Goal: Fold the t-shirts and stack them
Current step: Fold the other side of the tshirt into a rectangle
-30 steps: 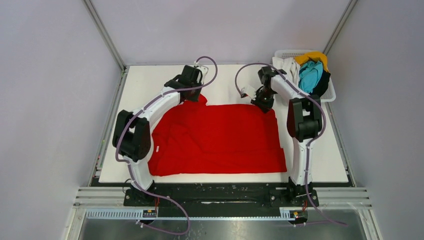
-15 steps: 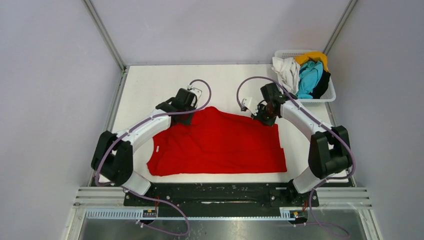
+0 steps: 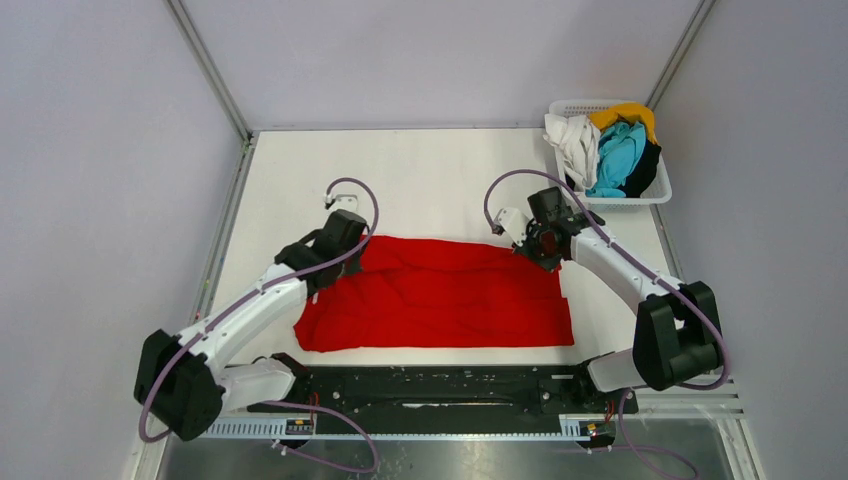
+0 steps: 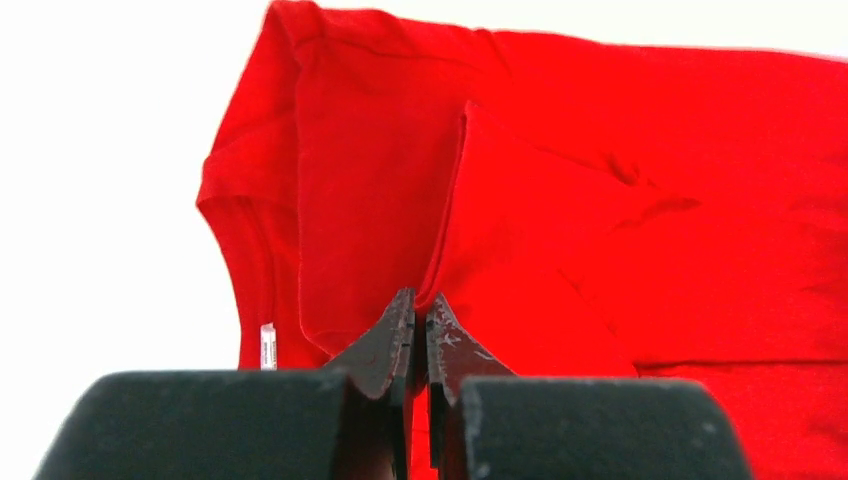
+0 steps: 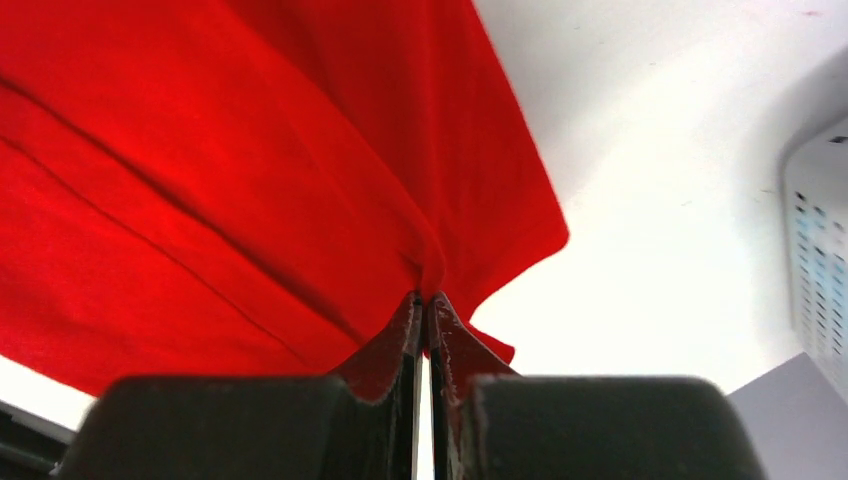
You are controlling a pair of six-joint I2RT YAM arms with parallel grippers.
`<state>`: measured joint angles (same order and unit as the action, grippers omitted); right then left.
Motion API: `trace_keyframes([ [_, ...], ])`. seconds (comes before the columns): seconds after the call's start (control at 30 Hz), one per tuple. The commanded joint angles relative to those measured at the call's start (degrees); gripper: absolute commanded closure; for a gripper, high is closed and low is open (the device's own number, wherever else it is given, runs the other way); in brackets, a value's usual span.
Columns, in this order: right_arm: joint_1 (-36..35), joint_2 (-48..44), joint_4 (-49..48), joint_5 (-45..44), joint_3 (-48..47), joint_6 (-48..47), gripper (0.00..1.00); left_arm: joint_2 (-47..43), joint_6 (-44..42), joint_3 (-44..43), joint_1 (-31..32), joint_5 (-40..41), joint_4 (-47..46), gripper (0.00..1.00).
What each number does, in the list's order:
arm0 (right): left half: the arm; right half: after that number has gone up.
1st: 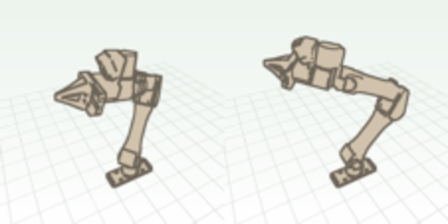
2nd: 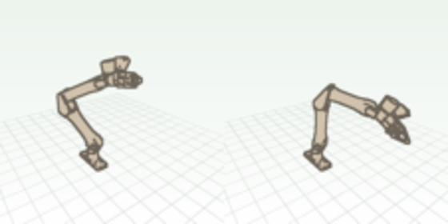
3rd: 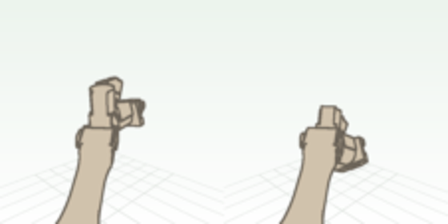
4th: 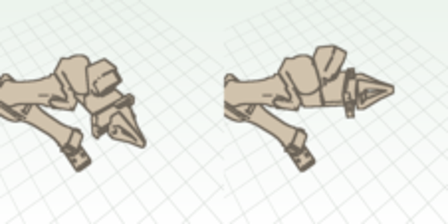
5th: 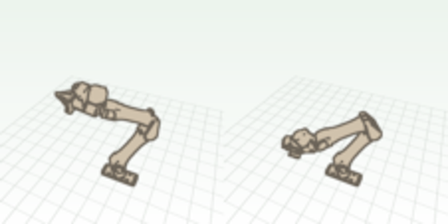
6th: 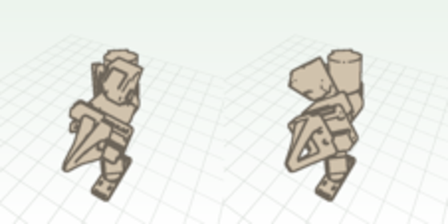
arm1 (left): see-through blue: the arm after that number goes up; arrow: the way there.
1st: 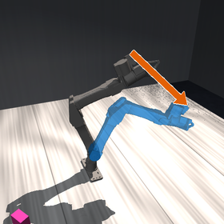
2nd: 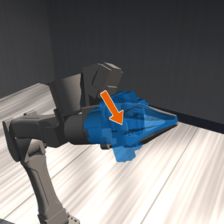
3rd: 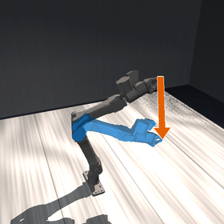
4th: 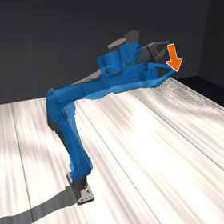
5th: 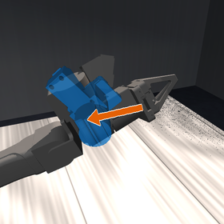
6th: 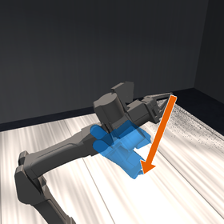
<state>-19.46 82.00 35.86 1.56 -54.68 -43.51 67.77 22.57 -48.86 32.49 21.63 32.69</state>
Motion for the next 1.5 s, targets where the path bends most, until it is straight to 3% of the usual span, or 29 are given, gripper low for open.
trace_keyframes([
  [0.0, -0.66, -3.80, -2.75, -4.42, 0.94, 3.03, 0.99, -9.34, 10.00, 1.94, 0.99, 6.06, 2.34, 1.00],
  [0.3, -0.84, -3.26, -5.15, -6.06, 2.76, 5.89, 0.91, -19.64, 21.63, 9.72, 5.63, 3.33, 7.99, 1.00],
  [0.43, -0.92, -1.75, -5.24, -9.23, 3.03, 7.48, 0.77, -20.78, 31.03, 13.18, 12.92, 3.06, 13.72, 0.98],
  [0.5, -0.84, -1.48, -4.05, -10.91, 2.60, 8.23, 0.76, -20.79, 35.41, 15.07, 18.85, 2.40, 15.31, 0.93],
  [0.6, -0.84, -3.15, -2.82, -11.49, 2.75, 10.03, 0.65, -20.00, 41.42, 15.68, 27.64, 1.96, 17.56, 0.71],
  [0.63, -0.92, -4.87, -2.33, -11.31, 3.25, 11.06, 0.61, -19.56, 43.42, 14.87, 30.20, 2.82, 19.46, 0.56],
  [0.67, -0.97, -6.53, -2.34, -11.12, 3.85, 12.12, 0.58, -19.15, 45.28, 13.47, 32.22, 4.19, 23.17, 0.13],
  [0.7, -1.08, -8.55, -2.75, -11.24, 4.62, 13.56, 0.53, -18.67, 46.64, 11.79, 33.44, 5.90, 26.21, 0.02],
  [0.73, -1.20, -10.45, -3.49, -11.53, 5.41, 14.69, 0.38, -18.19, 47.79, 9.75, 34.07, 7.51, 29.10, 0.01],
  [0.77, -1.19, -12.73, -4.27, -11.63, 6.11, 15.77, 0.07, -17.67, 48.40, 7.07, 34.21, 9.40, 31.45, 0.01],
  [0.8, -1.19, -14.80, -5.23, -11.65, 6.61, 17.20, 0.01, -17.10, 48.67, 5.74, 34.22, 11.32, 32.96, 0.01],
  [0.9, -1.21, -21.50, -9.38, -11.37, 8.72, 22.46, 0.01, -15.34, 46.15, 0.50, 34.13, 15.57, 30.94, 0.01],
  [1.0, -1.19, -28.83, -20.19, -15.29, 14.01, 33.10, 0.00, -13.14, 39.05, -0.97, 31.88, 16.22, 21.69, 0.01],
  [1.13, -1.10, -36.81, -29.70, -19.85, 20.76, 53.84, 0.00, -9.22, 29.80, 2.00, 17.44, 4.30, 9.27, 0.01],
  [1.23, -1.02, -40.41, -33.99, -15.23, 24.89, 59.91, 0.00, -6.77, 24.80, 6.84, 8.23, -5.22, -0.82, 0.01],
  [1.33, -1.02, -41.79, -34.67, -13.66, 26.54, 60.67, 0.01, -3.72, 22.60, 9.45, 5.06, -11.77, -8.90, 0.01],
  [1.47, -1.02, -41.62, -32.21, -17.51, 26.43, 61.46, 0.01, -0.71, 21.12, 11.64, 4.98, -19.15, -12.73, 0.01],
])
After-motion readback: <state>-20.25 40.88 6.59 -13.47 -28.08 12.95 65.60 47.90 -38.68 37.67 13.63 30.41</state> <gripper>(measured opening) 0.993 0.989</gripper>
